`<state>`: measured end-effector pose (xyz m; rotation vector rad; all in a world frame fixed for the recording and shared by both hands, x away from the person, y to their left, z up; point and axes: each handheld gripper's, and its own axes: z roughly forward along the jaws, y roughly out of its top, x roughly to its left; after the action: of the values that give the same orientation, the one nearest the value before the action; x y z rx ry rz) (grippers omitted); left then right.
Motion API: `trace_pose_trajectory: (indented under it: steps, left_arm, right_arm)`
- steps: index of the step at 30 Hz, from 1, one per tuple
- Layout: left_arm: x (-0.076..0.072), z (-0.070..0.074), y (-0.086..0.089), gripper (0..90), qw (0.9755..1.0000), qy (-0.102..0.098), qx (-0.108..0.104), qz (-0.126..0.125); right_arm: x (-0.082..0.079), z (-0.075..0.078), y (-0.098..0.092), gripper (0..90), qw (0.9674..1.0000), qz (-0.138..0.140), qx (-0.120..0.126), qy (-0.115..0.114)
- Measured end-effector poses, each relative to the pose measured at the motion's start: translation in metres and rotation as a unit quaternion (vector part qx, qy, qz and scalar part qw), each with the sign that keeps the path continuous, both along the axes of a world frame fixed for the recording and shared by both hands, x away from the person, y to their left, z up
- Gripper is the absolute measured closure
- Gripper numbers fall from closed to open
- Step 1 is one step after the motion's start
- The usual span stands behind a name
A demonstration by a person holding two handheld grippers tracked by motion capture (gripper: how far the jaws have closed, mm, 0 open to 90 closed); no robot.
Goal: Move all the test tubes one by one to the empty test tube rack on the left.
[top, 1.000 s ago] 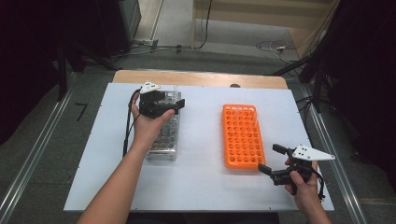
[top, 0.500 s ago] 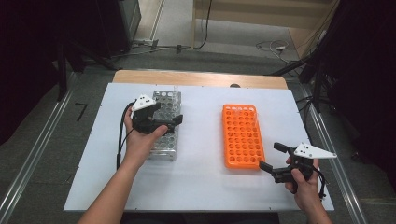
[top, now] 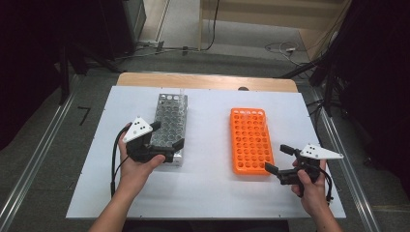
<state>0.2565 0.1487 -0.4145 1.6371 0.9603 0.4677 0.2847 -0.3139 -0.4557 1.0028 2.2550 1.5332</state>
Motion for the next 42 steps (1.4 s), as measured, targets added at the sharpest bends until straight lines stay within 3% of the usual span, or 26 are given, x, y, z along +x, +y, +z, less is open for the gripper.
trace_pose_trajectory:
  steps: [11, 28, 34, 42]
  left_arm:
    - [-0.025, -0.019, 0.009, 0.0, 1.0000, 0.006, -0.002, -0.008]
    - [-0.032, -0.031, 0.009, 0.0, 0.9998, 0.017, -0.007, -0.012]
    - [-0.031, -0.032, 0.008, 0.0, 0.9997, 0.020, -0.012, -0.010]
    - [-0.031, -0.033, 0.009, 0.0, 0.9996, 0.023, -0.014, -0.009]
  right_arm:
    - [0.021, 0.002, 0.006, 0.0, 0.9996, -0.017, -0.017, 0.014]
    - [0.071, 0.016, 0.011, 0.0, 0.9989, -0.032, -0.028, 0.020]
    - [0.087, 0.016, 0.014, 5.5, 0.9977, -0.047, -0.035, 0.033]
    - [0.104, 0.006, 0.020, 24.3, 0.9947, -0.068, -0.055, 0.055]
